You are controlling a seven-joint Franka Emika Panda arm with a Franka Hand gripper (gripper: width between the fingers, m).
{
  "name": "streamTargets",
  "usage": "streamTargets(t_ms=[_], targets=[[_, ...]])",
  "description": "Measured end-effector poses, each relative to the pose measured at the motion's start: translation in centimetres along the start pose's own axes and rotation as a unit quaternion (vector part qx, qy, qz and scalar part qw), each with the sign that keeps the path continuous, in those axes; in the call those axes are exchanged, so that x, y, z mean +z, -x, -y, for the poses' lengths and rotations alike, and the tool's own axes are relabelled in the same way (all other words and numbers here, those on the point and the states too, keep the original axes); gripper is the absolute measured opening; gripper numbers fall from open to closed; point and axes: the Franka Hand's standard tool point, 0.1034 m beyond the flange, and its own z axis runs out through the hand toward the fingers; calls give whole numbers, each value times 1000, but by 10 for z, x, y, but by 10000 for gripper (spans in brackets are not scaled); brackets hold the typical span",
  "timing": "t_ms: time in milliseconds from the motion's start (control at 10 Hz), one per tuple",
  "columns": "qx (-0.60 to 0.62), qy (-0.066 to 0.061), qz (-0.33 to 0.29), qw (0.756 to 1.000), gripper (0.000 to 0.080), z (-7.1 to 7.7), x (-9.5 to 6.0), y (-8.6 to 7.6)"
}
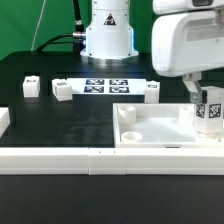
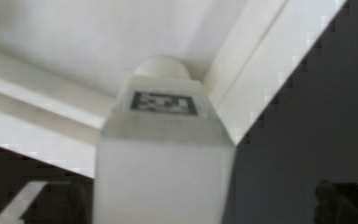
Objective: Assemble one leg
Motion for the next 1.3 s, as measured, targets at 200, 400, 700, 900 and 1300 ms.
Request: streamTargets(t_ms=[200, 400, 700, 900, 1300], targets=[[2, -23, 75, 997, 649, 4, 1, 2], [1, -20, 66, 998, 526, 1, 3, 1], [3, -19, 66, 998, 306, -2, 3, 2], [4, -19, 67, 998, 298, -3, 3, 2], [51, -15, 65, 996, 296, -5, 3, 2]])
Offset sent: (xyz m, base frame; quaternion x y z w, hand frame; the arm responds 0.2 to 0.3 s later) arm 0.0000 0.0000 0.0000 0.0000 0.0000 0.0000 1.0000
